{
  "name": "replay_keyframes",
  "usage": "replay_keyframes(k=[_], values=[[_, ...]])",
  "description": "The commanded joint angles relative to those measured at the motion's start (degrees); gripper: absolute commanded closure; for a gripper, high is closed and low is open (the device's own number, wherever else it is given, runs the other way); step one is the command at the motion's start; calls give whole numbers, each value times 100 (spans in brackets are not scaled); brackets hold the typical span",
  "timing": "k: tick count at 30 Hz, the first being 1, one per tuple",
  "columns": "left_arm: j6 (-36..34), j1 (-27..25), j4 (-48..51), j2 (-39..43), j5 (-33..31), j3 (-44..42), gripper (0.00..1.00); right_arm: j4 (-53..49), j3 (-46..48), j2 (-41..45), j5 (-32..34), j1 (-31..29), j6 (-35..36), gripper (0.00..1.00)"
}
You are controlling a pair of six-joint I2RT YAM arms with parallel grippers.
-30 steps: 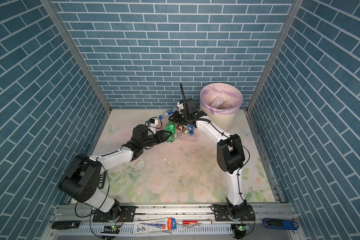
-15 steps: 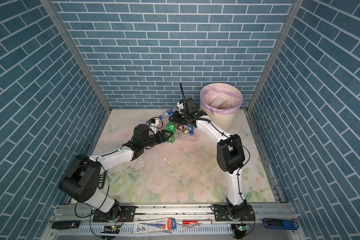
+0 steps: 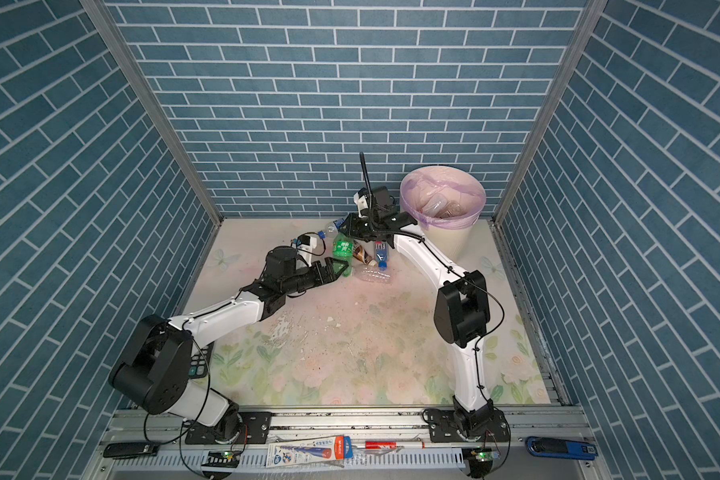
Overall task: Throw the plastic bottles in the bin
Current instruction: 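Raise the green bottle toward the right gripper while the right gripper grasps its cap, then carry the green bottle over the bin with the right gripper while the left gripper releases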
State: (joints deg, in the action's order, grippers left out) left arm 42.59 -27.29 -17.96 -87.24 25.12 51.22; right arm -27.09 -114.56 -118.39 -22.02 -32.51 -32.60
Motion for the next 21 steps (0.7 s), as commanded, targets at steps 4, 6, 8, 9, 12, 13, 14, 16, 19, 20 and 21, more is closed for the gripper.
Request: replay_keyframes(k=[4,6,8,9,12,13,14,16,19,20,21], values=[[-431,-20,547,432,-82,458,1,-763,-879,167,400,127,580,100],[-517,-15,663,497,-78,668,1,-926,-1121,207,466,213,678,100],[-584,-18,756,491,-9,982,1,-1031,-1350,291,505,340,732,100],[-603,-23,791,472,25,1128,1,-1079,-1455,326,533,401,765,100],[-639,-78,849,344,111,1594,1,-1357,-1923,483,761,654,972,100],[-662,-120,879,288,124,1754,1,-1446,-2106,553,856,746,1053,100],[-700,-168,903,236,133,1908,1,-1514,-2295,623,913,853,1115,100],[-830,-294,1000,123,125,2206,1,-1625,-2703,738,1003,1063,1220,100],[-953,-488,1110,-83,172,2644,1,-1877,-3485,896,1446,1327,1529,100],[-962,-542,1110,-149,199,2770,1,-1912,-3683,980,1647,1401,1647,100],[-971,-577,1114,-193,211,2861,1,-1901,-3796,1081,1870,1467,1740,100]])
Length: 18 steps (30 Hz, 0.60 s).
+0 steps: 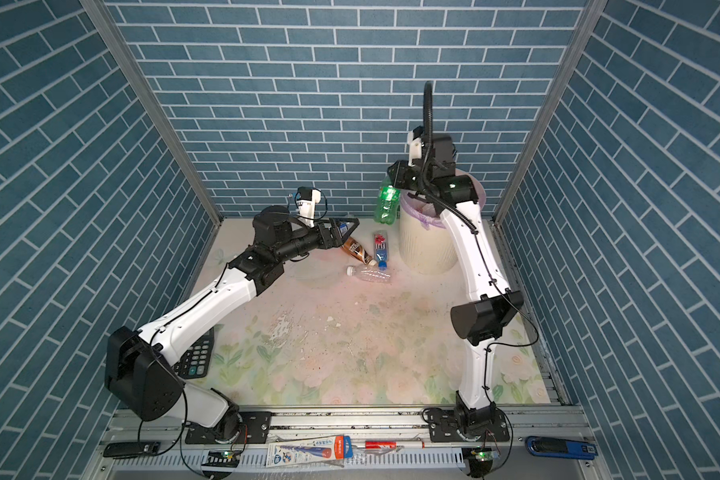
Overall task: Throw the plastic bottles in the bin
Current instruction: 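Carry the green bottle over the bin with the right gripper while the left gripper releases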
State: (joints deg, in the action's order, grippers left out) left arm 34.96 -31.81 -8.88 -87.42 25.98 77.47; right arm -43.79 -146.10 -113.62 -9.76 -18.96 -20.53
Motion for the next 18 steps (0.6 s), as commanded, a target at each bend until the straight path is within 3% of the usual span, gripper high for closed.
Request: replay_keyframes(k=[1,8,11,14,15,16,17,18], values=[[-225,-169,211,-215,149,315,1,-150,-684,747,860,183,641,100],[-319,-264,220,-261,119,366,1,977,195,1654,1899,564,1102,99],[-323,-268,229,-276,101,288,1,1076,364,1391,1849,786,933,98],[-297,-265,186,-318,103,201,1,674,204,567,1600,973,594,95],[-295,-267,185,-318,108,178,1,383,32,257,1513,1026,441,84],[-288,-265,202,-319,110,166,1,53,-310,-116,1333,1067,323,64],[-301,-267,227,-316,118,146,1,-312,-771,-469,1155,1070,297,52],[-314,-269,246,-301,127,123,1,-630,-1176,-713,1097,1059,268,46]])
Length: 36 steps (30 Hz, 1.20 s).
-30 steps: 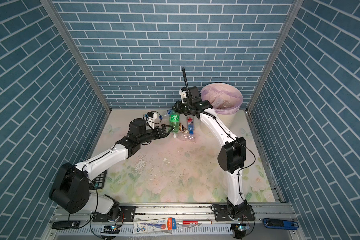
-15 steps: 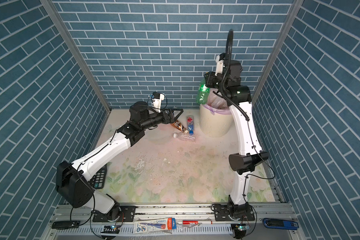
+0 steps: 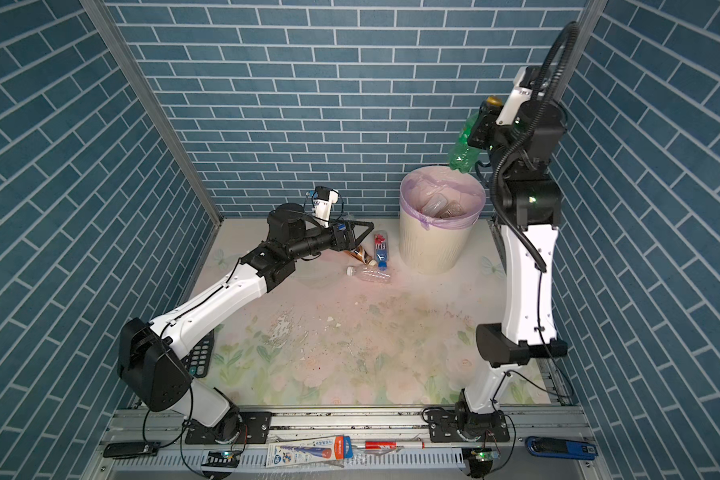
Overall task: Throw the plastic bottles in the bin
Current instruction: 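Carry the green bottle over the bin with the right gripper while the left gripper releases, then open the right gripper over the bin to drop the green bottle, then move the right gripper down toward the clear white-capped bottle while the left gripper withdraws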
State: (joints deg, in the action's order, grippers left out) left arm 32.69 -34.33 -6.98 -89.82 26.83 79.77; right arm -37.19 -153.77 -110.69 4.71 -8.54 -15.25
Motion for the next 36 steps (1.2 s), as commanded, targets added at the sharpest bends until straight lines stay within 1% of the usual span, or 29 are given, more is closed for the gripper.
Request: replay_keyframes(k=[1,2,3,7,9,14,22,30,36], values=[[-107,-13,94,-54,35,-137,1,-1515,-715,-1158,-401,2,-313,40],[-129,-13,122,-34,22,-173,1,-1556,-775,-1156,-448,-12,-351,32],[-131,-13,127,-23,8,-215,1,-1481,-635,-1060,-470,-25,-364,26],[-119,-13,58,-41,-2,-313,1,-541,979,-75,-436,-51,-374,8],[-81,-13,7,-83,21,-315,1,-331,1424,221,-401,-52,-383,1],[40,-17,-96,-172,92,-326,1,-505,1438,353,-442,-52,-339,1],[26,-21,-58,-6,16,-500,1,-387,1682,552,-598,-86,-376,1],[18,-21,180,100,-132,-688,1,-242,2284,927,-574,-247,-230,1],[27,9,294,292,-348,-971,1,-111,3033,1380,-602,-601,-22,1]])
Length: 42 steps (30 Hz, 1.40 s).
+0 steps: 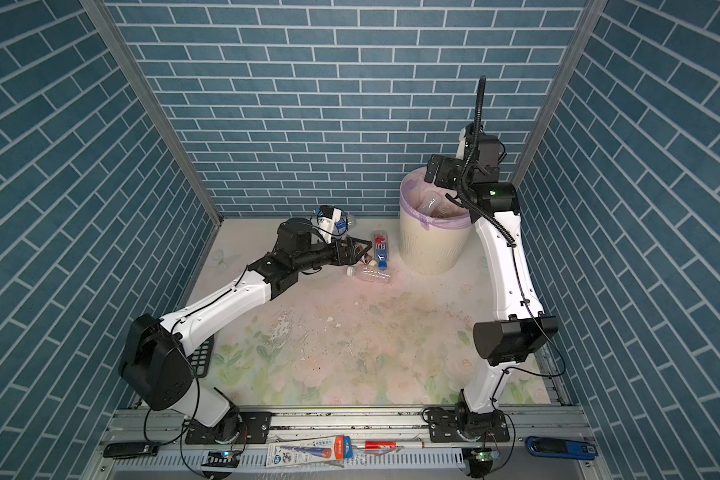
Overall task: Throw the plastic bottles in the bin
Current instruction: 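Move the right gripper down toward the clear white-capped bottle while the left gripper withdraws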
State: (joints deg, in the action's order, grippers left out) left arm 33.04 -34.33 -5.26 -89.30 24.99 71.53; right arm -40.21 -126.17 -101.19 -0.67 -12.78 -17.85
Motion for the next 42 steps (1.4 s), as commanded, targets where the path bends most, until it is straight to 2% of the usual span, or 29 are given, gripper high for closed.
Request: replay_keyframes(k=[1,8,14,20,25,30,37,42], values=[[22,27,106,300,-212,-239,1,220,444,523,-8,-287,292,1],[368,194,-51,695,-480,-982,1,750,2167,1245,168,-1080,589,1],[731,320,-235,1004,-662,-1765,1,1114,3568,1498,317,-1680,563,1],[1086,450,-485,1274,-639,-2461,1,1743,4804,1474,303,-2047,290,1],[1217,541,-654,1630,-781,-3059,1,2207,5398,1194,265,-2112,124,1],[1325,576,-863,1811,-843,-3522,1,2341,5296,495,363,-2106,343,1],[1450,582,-1006,1923,-806,-3819,1,2287,4520,-577,479,-1997,624,1],[1391,587,-909,2090,-840,-3916,1,2323,4205,-1030,224,-1844,625,1]])
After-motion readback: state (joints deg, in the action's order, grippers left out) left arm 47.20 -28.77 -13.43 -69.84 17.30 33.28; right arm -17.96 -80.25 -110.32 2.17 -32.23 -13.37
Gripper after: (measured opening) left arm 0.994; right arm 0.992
